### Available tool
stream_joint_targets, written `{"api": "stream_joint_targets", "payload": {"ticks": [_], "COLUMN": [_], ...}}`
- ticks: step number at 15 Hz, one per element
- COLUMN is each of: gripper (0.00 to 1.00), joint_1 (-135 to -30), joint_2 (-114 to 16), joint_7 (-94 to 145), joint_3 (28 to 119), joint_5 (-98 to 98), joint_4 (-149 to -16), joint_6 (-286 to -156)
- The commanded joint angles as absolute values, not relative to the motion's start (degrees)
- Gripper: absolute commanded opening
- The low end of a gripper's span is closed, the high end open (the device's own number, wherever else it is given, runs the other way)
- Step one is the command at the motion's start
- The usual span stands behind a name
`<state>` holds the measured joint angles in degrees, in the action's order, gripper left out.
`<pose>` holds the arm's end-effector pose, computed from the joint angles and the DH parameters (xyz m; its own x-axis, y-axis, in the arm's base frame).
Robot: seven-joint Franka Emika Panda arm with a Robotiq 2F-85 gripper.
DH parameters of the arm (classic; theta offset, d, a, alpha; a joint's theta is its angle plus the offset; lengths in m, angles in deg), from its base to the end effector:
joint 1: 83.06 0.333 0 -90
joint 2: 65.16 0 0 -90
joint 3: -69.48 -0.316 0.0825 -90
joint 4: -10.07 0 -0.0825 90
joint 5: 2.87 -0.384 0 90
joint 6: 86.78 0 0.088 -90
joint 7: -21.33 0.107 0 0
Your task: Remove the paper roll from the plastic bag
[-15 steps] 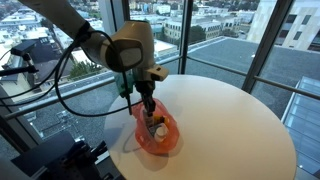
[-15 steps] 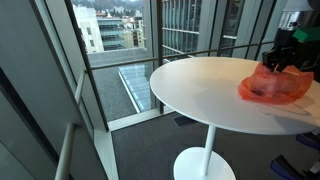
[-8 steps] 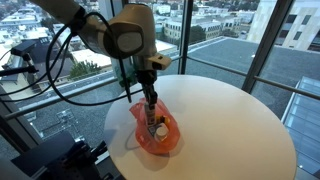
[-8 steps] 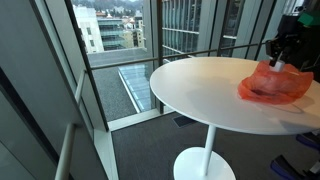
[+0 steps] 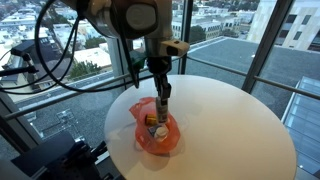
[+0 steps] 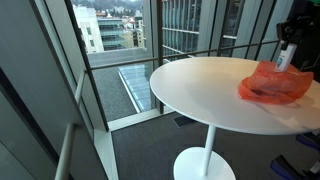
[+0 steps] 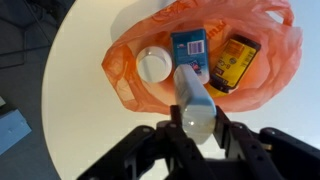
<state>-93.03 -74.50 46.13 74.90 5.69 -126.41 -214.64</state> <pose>0.4573 -0.1308 0.3861 0.8204 -0.5696 0.0505 -0.5718 -0.8154 0.0906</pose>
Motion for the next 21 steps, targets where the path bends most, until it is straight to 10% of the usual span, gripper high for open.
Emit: {"api": "stream_joint_targets", "payload": {"ticks": [1,21], "gripper": [0.09,0.09], "joint_1": [-94.72,-98.86], "joint_2": [-74.72,-66.03], "joint_7": [46.3,45.71], "joint_3": [76.4,83.45], "joint_5": [5.86,4.49], "joint_4": [-122.48,-120.29], "joint_6": [-211.0,-216.45]}}
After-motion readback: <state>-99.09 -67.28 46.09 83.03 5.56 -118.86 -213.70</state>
